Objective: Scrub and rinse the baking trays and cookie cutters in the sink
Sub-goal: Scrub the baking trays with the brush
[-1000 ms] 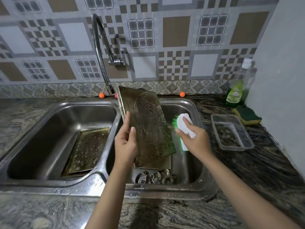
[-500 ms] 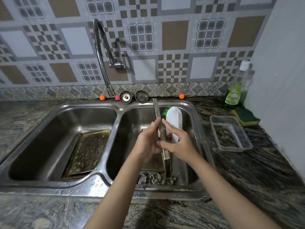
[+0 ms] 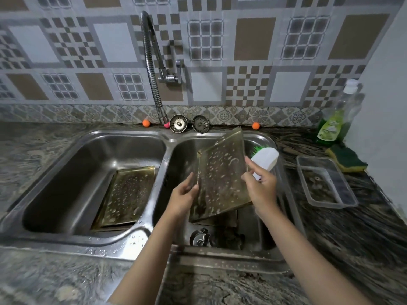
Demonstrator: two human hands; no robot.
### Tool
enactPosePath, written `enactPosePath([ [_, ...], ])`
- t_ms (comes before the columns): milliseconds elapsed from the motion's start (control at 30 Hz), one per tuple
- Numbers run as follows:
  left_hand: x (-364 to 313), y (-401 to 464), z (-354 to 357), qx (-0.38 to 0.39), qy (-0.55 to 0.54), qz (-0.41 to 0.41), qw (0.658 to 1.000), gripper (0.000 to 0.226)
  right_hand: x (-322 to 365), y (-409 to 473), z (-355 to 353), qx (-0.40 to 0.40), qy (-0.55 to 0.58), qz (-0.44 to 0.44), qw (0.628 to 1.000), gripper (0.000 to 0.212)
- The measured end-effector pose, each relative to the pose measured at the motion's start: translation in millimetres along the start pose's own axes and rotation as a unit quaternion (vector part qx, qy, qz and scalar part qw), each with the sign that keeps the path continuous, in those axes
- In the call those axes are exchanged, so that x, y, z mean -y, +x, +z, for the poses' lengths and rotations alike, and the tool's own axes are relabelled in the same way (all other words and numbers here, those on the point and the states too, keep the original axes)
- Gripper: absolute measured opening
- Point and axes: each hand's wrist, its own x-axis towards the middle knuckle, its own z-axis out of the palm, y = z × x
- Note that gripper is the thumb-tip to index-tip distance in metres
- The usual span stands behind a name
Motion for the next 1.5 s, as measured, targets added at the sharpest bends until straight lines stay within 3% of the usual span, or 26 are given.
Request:
enactPosePath([
  [367, -14.6, 39.3, -136.1, -0.131, -0.074, 0.031, 0.988, 0.036, 4.8, 14.4, 106.8, 0.033, -0.041, 0.016, 0.999, 0.036],
  [467, -14.0, 54.9, -193.2, -0.169, -0.066, 0.041, 0.983, 0.038, -1.5, 16.4, 138.3, -0.002, -0.057, 0.007, 0.998, 0.025],
  [567, -6.7, 67.0, -239.8, -0.205, -0.064, 0.027, 0.976, 0.040, -14.7, 17.7, 155.4, -0.050, -0.110, -0.025, 0.992, 0.033],
  [767, 40.0, 102.2, -280.2, -0.247, -0.044, -0.073, 0.965, 0.035, -40.7, 1.5, 166.6, -0.094, -0.175, -0.031, 0.980, 0.052],
  [867, 71.4, 116.1, -290.4, -0.229, -0.059, -0.149, 0.960, 0.036, -48.2, -6.0, 161.8, -0.107, -0.199, -0.018, 0.974, 0.062],
  [1067, 108.6, 123.4, -295.8, -0.247, -0.070, -0.224, 0.940, 0.042, -51.3, -11.5, 140.8, -0.145, -0.215, 0.017, 0.966, 0.059],
  [1167, 111.1, 123.5, -289.0, -0.232, -0.051, -0.244, 0.940, 0.034, -47.9, -10.7, 132.5, -0.143, -0.201, 0.032, 0.968, 0.059],
  [1267, 83.9, 120.9, -263.7, -0.244, 0.061, -0.163, 0.954, 0.030, -47.7, -8.6, 123.7, -0.138, -0.184, 0.034, 0.972, 0.059],
  [1367, 50.8, 121.6, -219.9, -0.241, 0.073, -0.019, 0.968, 0.034, -48.6, -6.3, 115.5, -0.122, -0.172, 0.034, 0.977, 0.059],
  [1500, 2.3, 116.9, -132.1, -0.143, 0.067, 0.132, 0.979, 0.026, -47.6, -3.9, 98.1, -0.108, -0.173, 0.030, 0.978, 0.059],
])
